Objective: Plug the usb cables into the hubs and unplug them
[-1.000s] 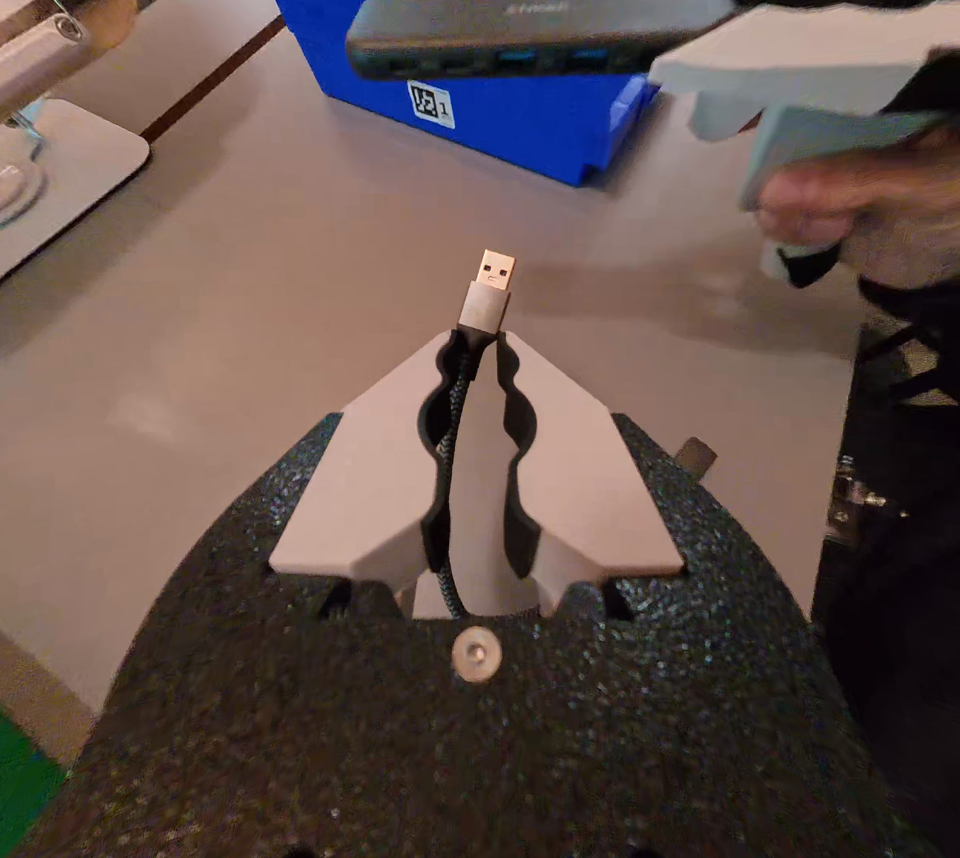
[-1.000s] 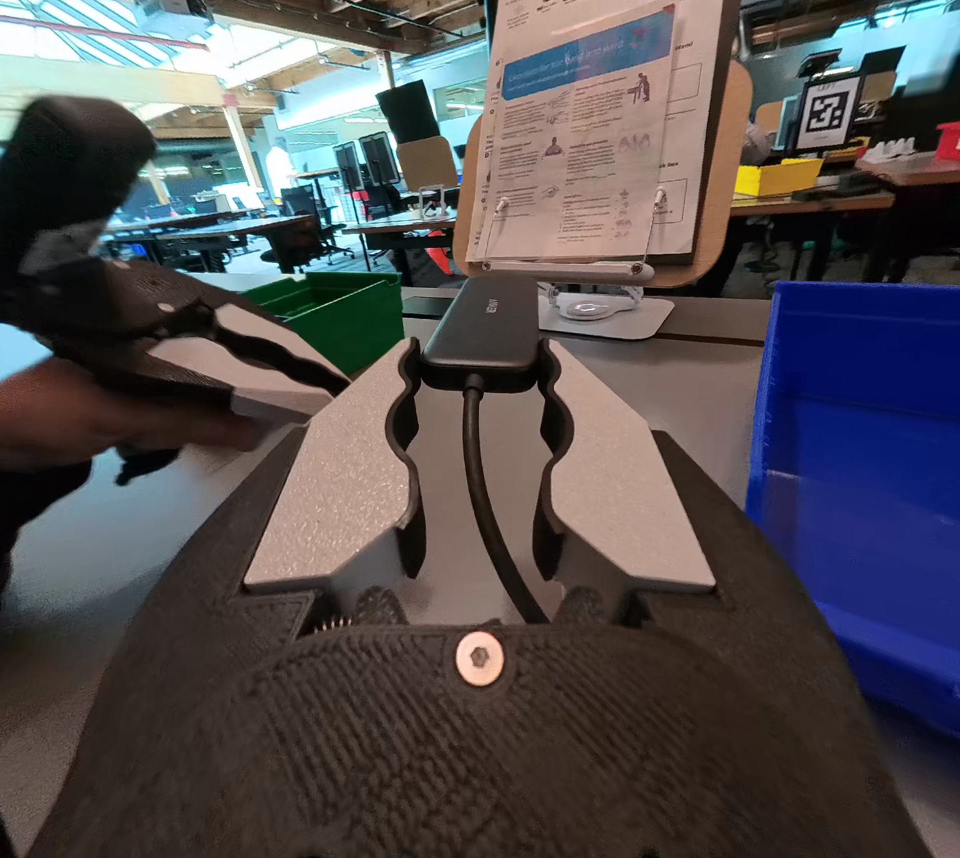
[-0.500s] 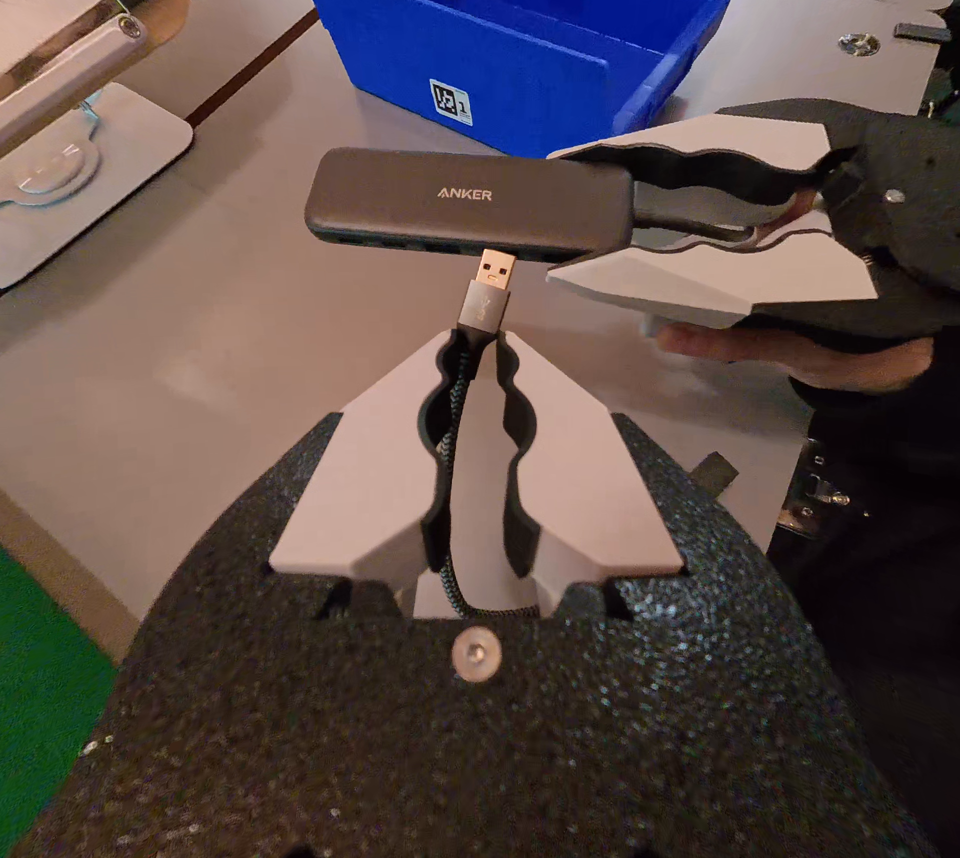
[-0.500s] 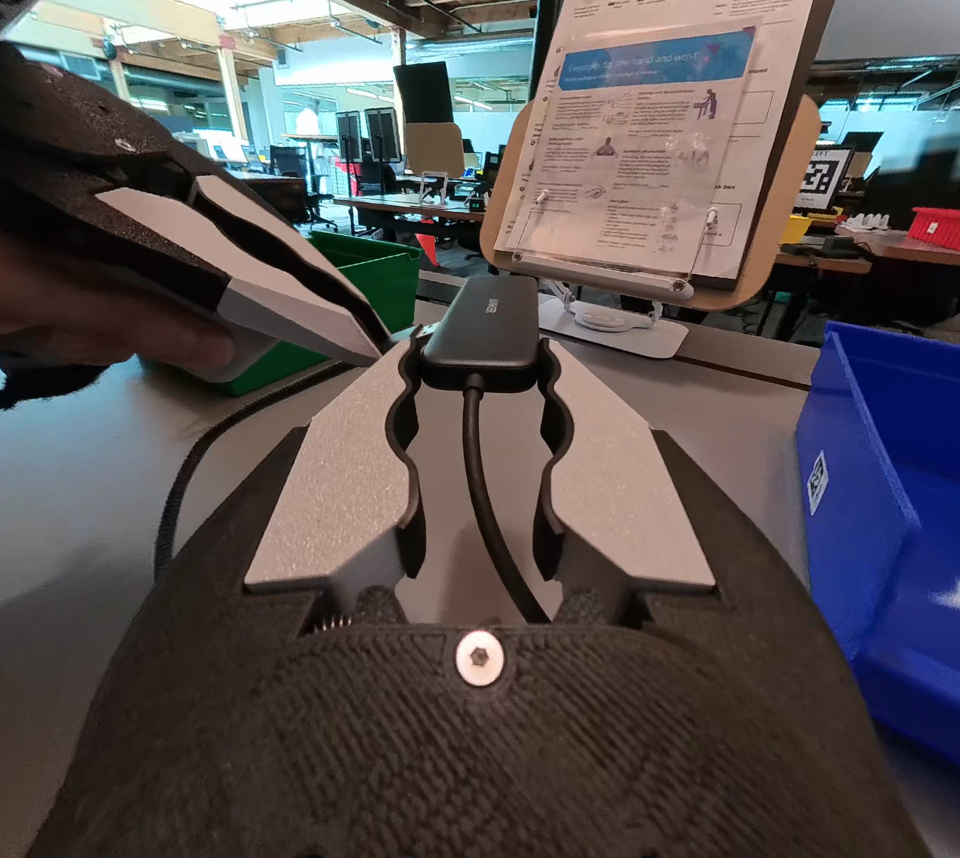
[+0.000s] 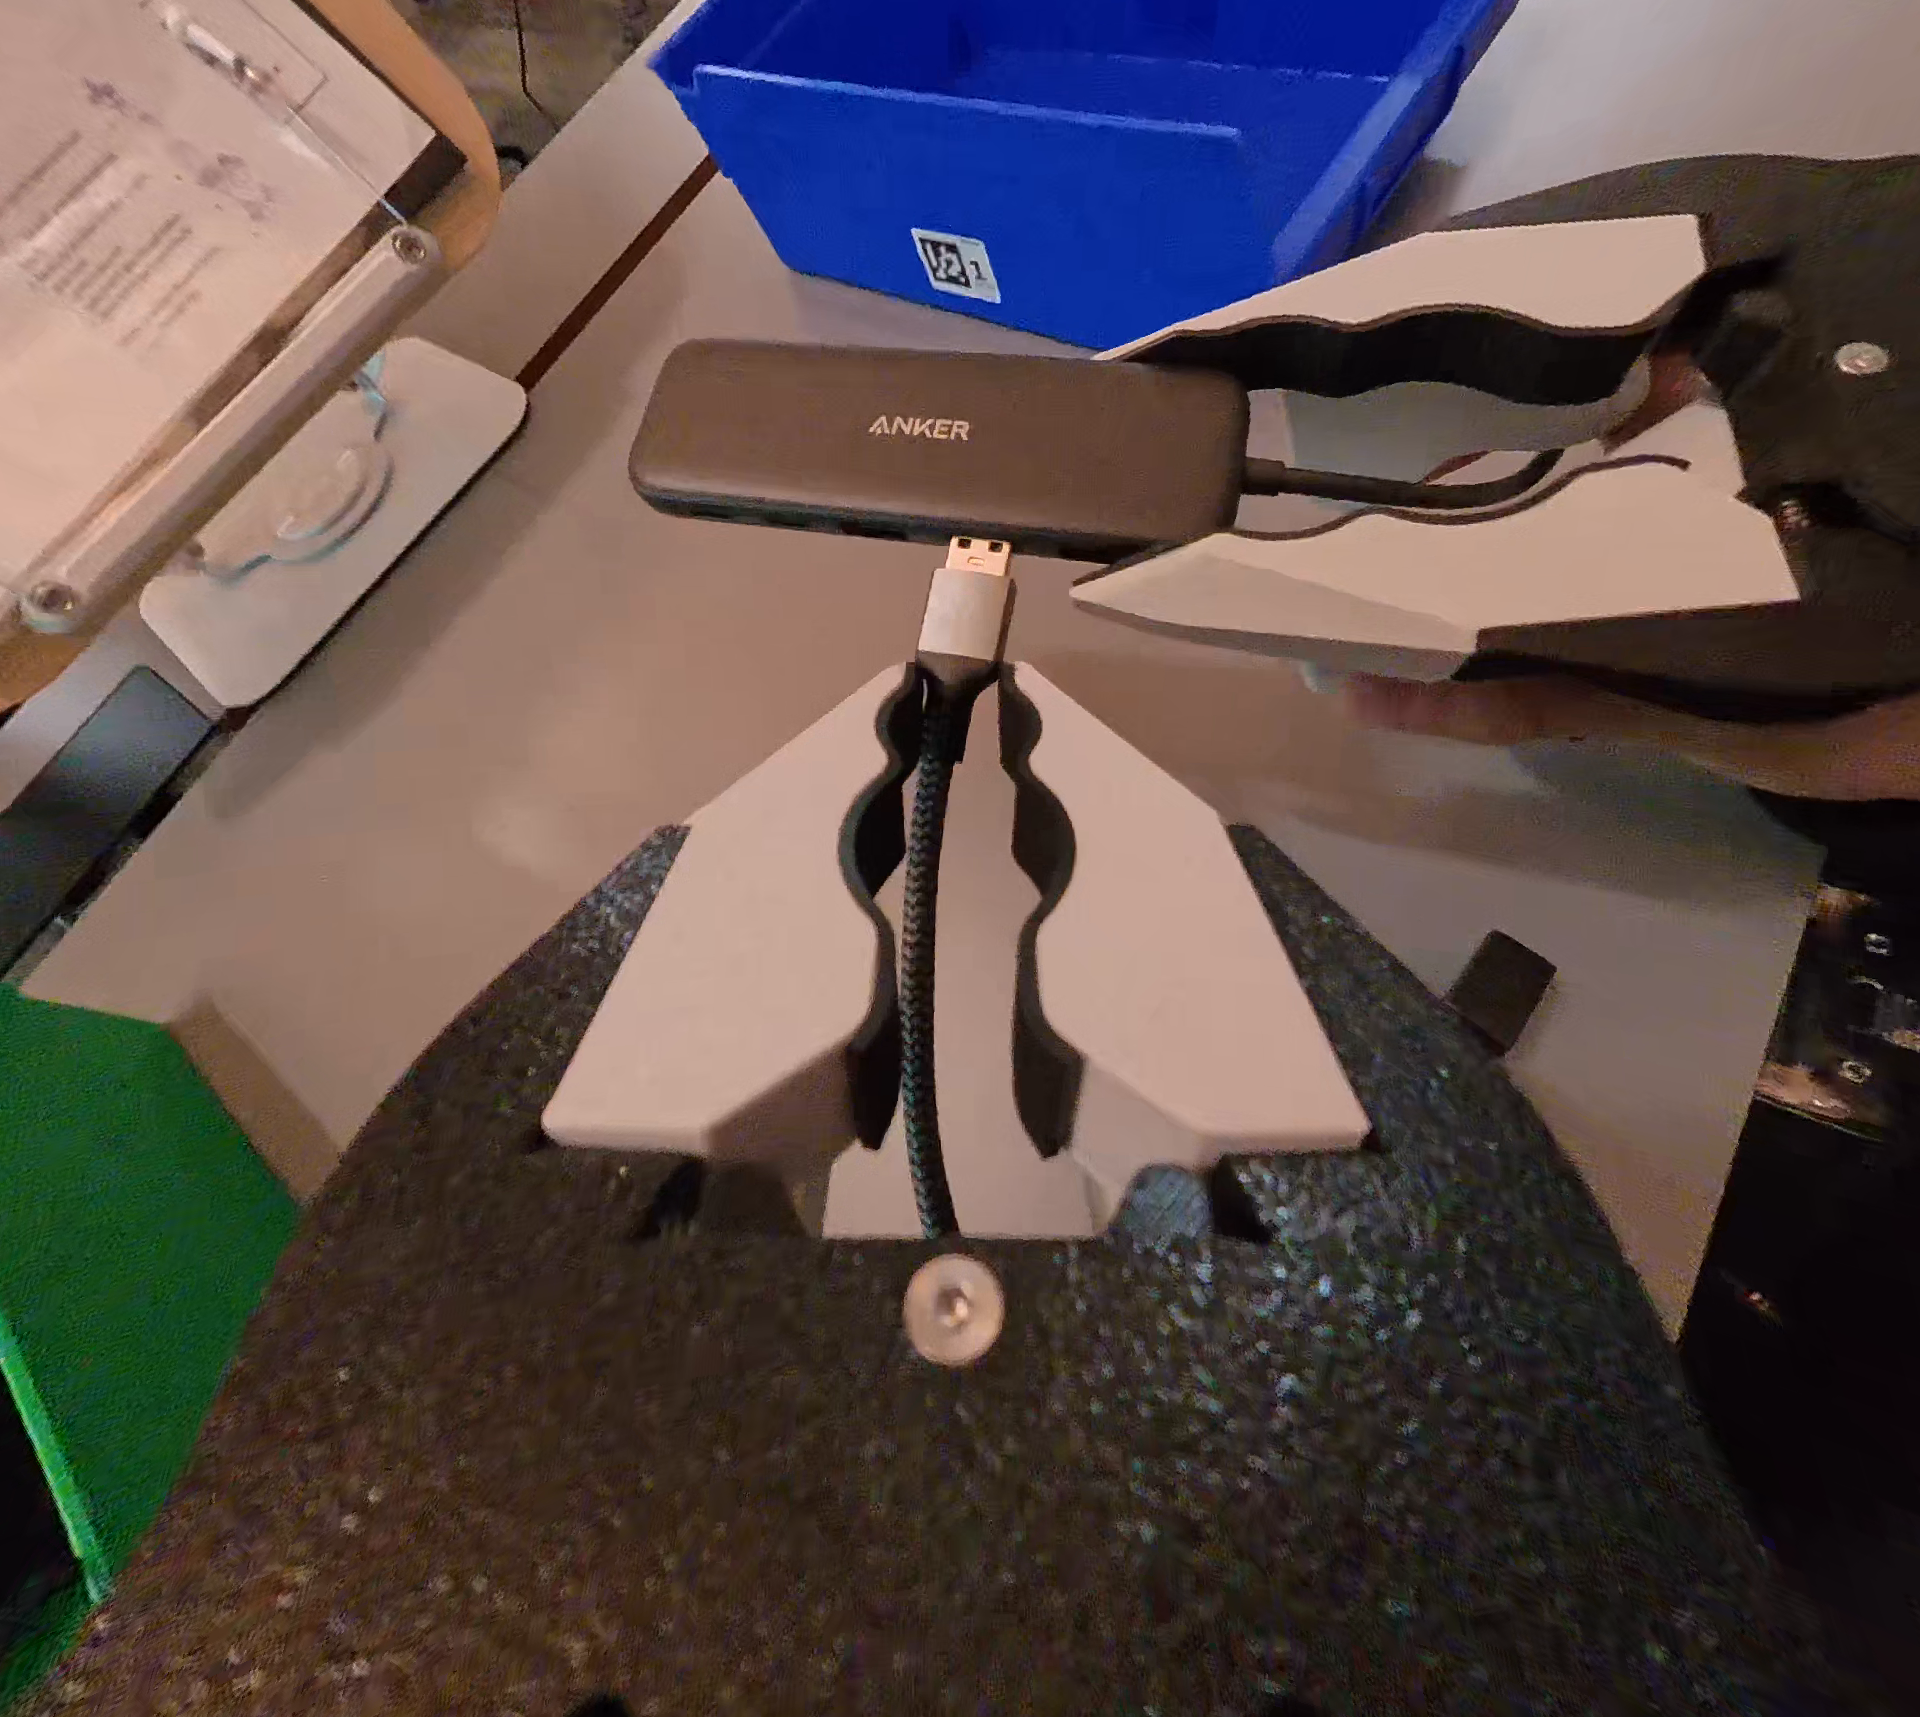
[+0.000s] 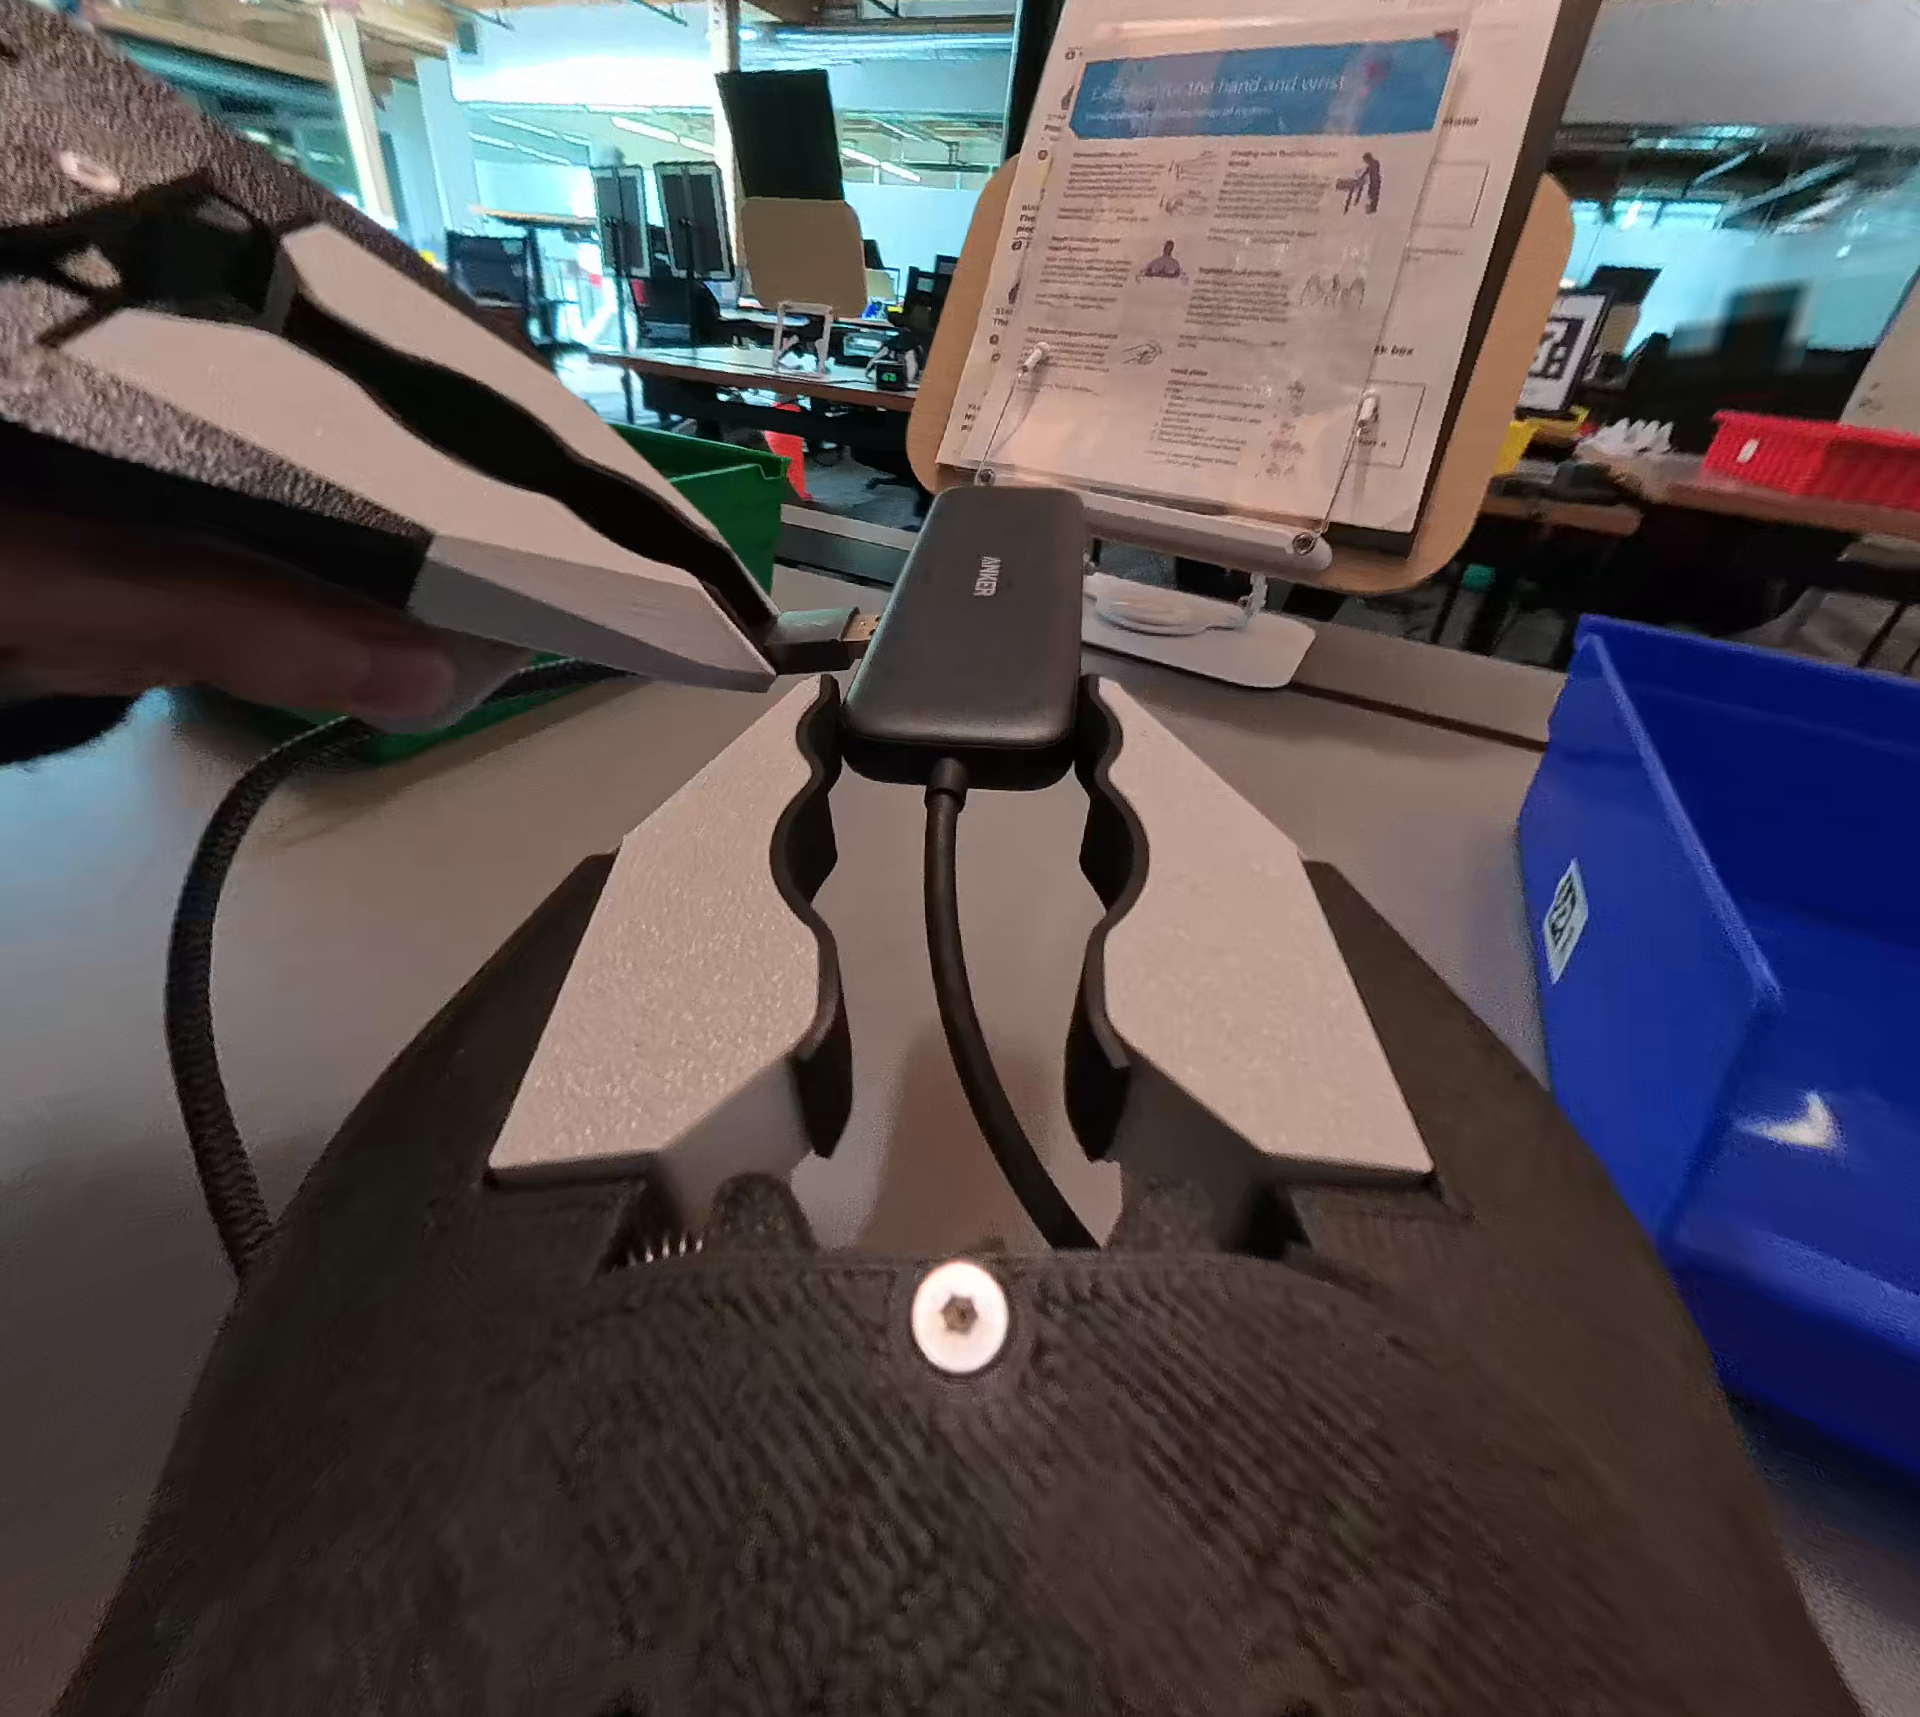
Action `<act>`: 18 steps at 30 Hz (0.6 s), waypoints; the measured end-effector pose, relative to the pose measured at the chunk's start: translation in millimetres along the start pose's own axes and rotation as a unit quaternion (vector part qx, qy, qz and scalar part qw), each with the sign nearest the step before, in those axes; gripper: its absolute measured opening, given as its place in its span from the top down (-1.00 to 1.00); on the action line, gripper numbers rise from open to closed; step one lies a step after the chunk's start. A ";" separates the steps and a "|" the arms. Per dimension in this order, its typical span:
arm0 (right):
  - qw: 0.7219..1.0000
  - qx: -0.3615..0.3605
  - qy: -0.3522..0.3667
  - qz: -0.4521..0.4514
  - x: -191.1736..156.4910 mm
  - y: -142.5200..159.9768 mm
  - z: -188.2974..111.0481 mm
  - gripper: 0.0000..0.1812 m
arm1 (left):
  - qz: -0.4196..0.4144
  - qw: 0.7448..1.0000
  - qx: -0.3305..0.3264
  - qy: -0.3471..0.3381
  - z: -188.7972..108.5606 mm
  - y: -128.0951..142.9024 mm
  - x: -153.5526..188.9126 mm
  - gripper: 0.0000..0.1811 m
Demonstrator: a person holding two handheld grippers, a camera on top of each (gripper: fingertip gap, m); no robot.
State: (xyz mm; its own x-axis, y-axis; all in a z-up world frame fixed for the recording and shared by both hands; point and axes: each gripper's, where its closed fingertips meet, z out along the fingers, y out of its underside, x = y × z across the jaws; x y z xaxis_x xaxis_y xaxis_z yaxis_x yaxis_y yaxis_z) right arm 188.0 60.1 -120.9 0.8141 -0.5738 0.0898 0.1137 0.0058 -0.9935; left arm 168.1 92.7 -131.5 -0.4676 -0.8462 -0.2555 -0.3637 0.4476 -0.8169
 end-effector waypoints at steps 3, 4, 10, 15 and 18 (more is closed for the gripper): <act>0.998 0.016 -0.015 0.067 6.4 -7.8 -3.7 0.51 | 0.043 0.996 0.075 0.024 -5.0 -15.8 1.4 0.86; 0.996 0.020 -0.026 0.087 7.3 -11.9 -4.9 0.51 | 0.056 0.993 0.097 0.036 -6.9 -19.6 2.8 0.85; 0.990 0.028 -0.045 0.133 3.7 -25.5 -7.7 0.51 | 0.035 0.983 0.160 0.080 -11.7 -30.0 6.3 0.79; 0.991 0.035 -0.040 0.125 -0.9 -23.5 -6.8 0.51 | 0.017 0.984 0.157 0.078 -11.4 -30.6 3.5 0.85; 0.992 0.035 -0.042 0.113 -1.4 -21.9 -6.1 0.51 | 0.048 0.985 0.156 0.057 -11.7 -32.1 5.1 0.85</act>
State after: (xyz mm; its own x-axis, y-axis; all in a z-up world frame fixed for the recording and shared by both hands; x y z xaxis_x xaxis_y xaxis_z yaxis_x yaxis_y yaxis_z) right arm 180.9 55.8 -99.8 0.8680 -0.4804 -0.1260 -0.0399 0.1854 -0.9819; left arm 168.0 77.4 -100.6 -0.5811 -0.7585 -0.2949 -0.0565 0.3991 -0.9152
